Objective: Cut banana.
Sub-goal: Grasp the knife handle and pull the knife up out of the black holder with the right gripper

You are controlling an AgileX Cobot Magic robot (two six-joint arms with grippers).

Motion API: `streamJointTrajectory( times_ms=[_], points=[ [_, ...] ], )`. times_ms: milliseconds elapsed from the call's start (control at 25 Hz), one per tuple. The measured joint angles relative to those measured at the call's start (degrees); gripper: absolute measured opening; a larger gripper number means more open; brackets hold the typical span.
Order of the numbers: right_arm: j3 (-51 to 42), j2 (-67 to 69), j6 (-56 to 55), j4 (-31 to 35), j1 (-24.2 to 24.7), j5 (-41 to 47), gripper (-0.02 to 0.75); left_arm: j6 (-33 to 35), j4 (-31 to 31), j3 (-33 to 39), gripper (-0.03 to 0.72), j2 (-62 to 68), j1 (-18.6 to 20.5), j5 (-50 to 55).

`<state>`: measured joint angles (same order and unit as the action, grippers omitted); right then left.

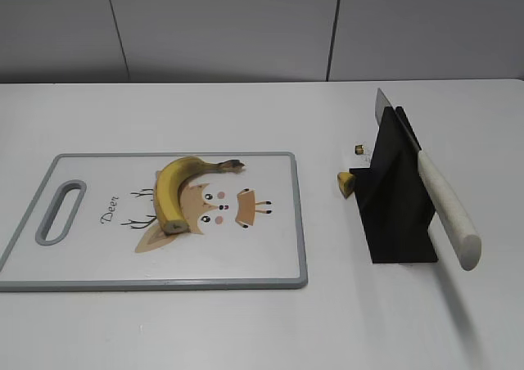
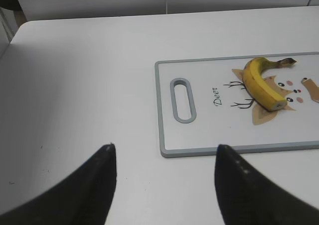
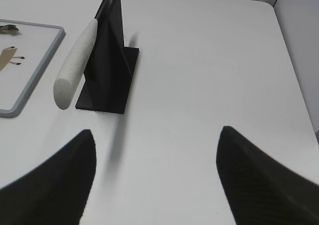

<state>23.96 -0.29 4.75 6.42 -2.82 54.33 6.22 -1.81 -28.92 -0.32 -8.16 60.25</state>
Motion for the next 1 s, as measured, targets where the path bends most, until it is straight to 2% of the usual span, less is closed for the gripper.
streamJointTrajectory(
  times_ms=[1000],
  points=[
    [0.0, 0.0, 0.0, 0.0, 0.0, 0.0, 0.571, 0.0, 0.0, 0.0, 0.581, 0.0, 0.0, 0.0]
  ],
)
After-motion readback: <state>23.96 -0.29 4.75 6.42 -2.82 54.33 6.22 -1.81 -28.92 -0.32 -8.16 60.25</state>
